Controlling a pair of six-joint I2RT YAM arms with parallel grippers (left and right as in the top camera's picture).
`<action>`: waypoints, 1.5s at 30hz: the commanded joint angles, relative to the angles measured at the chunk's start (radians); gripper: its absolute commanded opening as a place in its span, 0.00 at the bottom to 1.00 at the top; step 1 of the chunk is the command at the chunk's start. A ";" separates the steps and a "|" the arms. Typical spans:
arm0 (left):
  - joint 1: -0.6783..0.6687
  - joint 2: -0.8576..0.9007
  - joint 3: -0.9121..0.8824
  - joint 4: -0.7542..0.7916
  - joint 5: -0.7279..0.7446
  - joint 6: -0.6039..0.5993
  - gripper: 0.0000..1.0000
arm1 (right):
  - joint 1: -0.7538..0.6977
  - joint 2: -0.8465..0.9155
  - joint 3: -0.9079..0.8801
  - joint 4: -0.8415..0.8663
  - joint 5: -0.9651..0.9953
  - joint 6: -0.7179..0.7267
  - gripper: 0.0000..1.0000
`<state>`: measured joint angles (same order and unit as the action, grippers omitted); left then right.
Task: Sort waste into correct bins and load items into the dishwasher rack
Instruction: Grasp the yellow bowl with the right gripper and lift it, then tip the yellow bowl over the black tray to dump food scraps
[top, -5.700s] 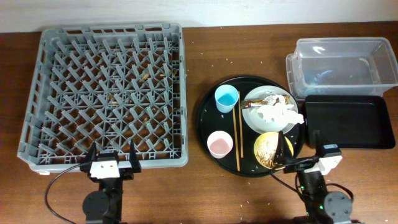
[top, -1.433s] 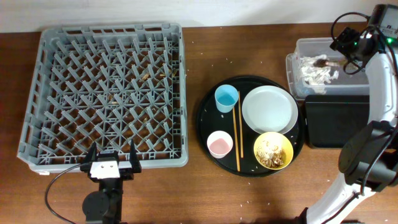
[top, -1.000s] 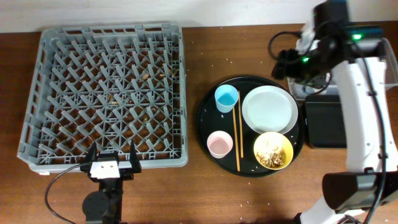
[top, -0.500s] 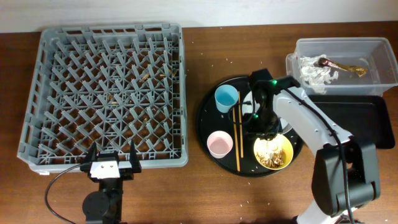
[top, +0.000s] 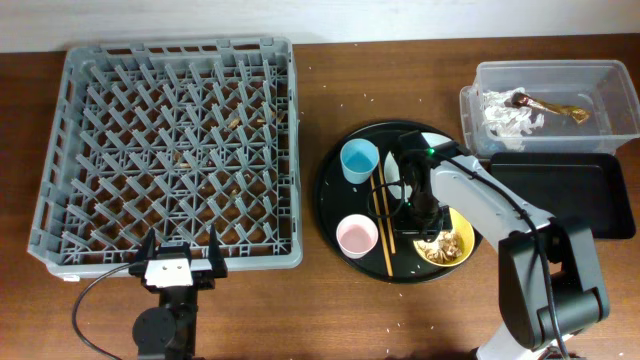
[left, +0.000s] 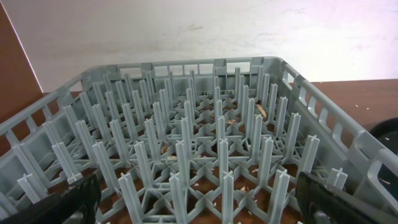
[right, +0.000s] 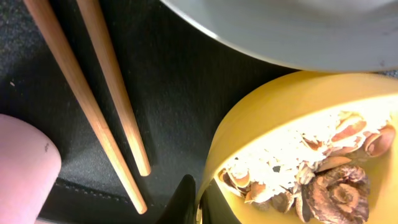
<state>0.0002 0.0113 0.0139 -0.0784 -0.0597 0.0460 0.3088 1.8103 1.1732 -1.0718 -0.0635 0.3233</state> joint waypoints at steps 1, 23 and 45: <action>-0.006 -0.004 -0.005 0.000 0.003 0.016 0.99 | 0.003 -0.022 0.065 -0.051 -0.041 -0.031 0.04; -0.006 -0.004 -0.005 0.000 0.003 0.016 0.99 | -0.964 -0.103 0.107 0.356 -0.863 -0.353 0.04; -0.006 -0.004 -0.005 -0.001 0.003 0.016 0.99 | -1.220 -0.102 -0.090 0.641 -1.489 -0.296 0.04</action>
<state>0.0002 0.0109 0.0139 -0.0780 -0.0597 0.0456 -0.9073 1.7184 1.0916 -0.4297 -1.5066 0.0269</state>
